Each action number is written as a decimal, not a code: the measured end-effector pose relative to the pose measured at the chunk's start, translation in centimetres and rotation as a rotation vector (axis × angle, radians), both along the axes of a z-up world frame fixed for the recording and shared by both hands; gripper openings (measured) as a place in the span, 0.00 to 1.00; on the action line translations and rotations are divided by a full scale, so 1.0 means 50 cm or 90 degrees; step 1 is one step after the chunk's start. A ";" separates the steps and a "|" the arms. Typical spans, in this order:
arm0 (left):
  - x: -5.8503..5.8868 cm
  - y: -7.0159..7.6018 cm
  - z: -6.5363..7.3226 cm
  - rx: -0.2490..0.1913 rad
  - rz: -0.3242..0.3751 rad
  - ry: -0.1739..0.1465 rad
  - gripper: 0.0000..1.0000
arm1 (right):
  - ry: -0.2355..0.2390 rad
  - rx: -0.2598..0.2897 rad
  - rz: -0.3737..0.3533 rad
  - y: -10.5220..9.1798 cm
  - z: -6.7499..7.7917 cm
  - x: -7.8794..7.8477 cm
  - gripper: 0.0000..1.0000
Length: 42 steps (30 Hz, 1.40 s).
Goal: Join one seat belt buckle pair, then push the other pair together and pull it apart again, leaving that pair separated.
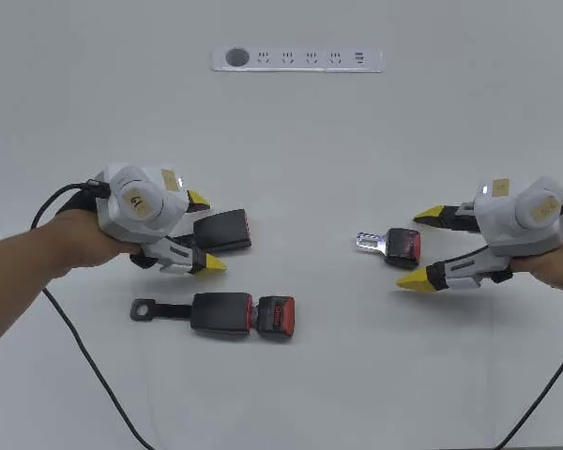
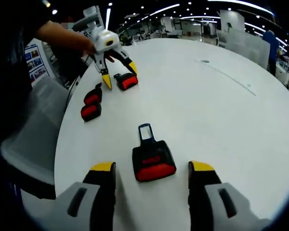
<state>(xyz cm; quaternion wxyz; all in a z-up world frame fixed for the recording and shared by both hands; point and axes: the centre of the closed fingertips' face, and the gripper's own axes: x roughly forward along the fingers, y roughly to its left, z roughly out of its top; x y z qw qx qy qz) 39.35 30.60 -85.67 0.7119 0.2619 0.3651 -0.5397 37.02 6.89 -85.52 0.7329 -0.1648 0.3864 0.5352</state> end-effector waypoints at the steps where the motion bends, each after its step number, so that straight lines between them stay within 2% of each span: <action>1: 0.000 -0.004 0.000 -0.005 0.000 -0.002 0.56 | -0.020 -0.012 0.013 -0.001 -0.003 0.004 0.55; 2: 0.004 -0.006 0.003 -0.013 0.001 -0.009 0.54 | -0.032 -0.017 0.027 0.001 -0.005 0.003 0.54; 4: 0.006 -0.007 0.003 -0.015 0.002 -0.008 0.53 | -0.011 0.002 0.016 0.008 0.000 -0.003 0.53; 5: 0.008 -0.006 0.002 -0.010 -0.007 -0.015 0.52 | -0.015 -0.002 0.016 0.006 0.000 -0.001 0.52; 7: 0.007 -0.009 0.002 -0.012 -0.008 -0.013 0.50 | -0.029 -0.012 0.026 0.007 -0.002 -0.002 0.46; 8: 0.003 -0.012 0.003 -0.008 -0.033 -0.019 0.49 | -0.033 -0.012 0.031 0.011 -0.002 -0.005 0.44; 10: -0.015 -0.021 0.004 -0.010 -0.084 -0.017 0.43 | -0.054 -0.019 0.051 0.012 -0.004 -0.001 0.38; 11: -0.009 -0.019 0.005 -0.011 -0.067 -0.021 0.42 | -0.054 -0.020 0.050 0.012 -0.003 0.000 0.37; 15: 0.001 -0.024 0.015 -0.022 -0.091 -0.036 0.36 | -0.046 -0.015 0.050 0.011 -0.002 0.003 0.36; 16: -0.004 -0.019 0.016 -0.015 -0.091 -0.027 0.36 | -0.044 -0.012 0.051 0.011 -0.002 0.003 0.36; 17: -0.008 -0.019 0.018 -0.015 -0.103 -0.032 0.35 | -0.043 -0.010 0.051 0.011 -0.001 0.003 0.36; 25: -0.014 -0.015 0.020 -0.012 -0.126 -0.028 0.35 | -0.042 0.003 0.060 0.007 0.000 0.005 0.35; 30: -0.017 -0.015 0.017 -0.008 -0.144 -0.025 0.35 | -0.041 0.028 0.055 0.003 0.001 0.006 0.35; 42: -0.015 -0.018 0.009 -0.003 -0.149 -0.020 0.35 | -0.049 0.063 0.052 0.027 0.002 0.017 0.35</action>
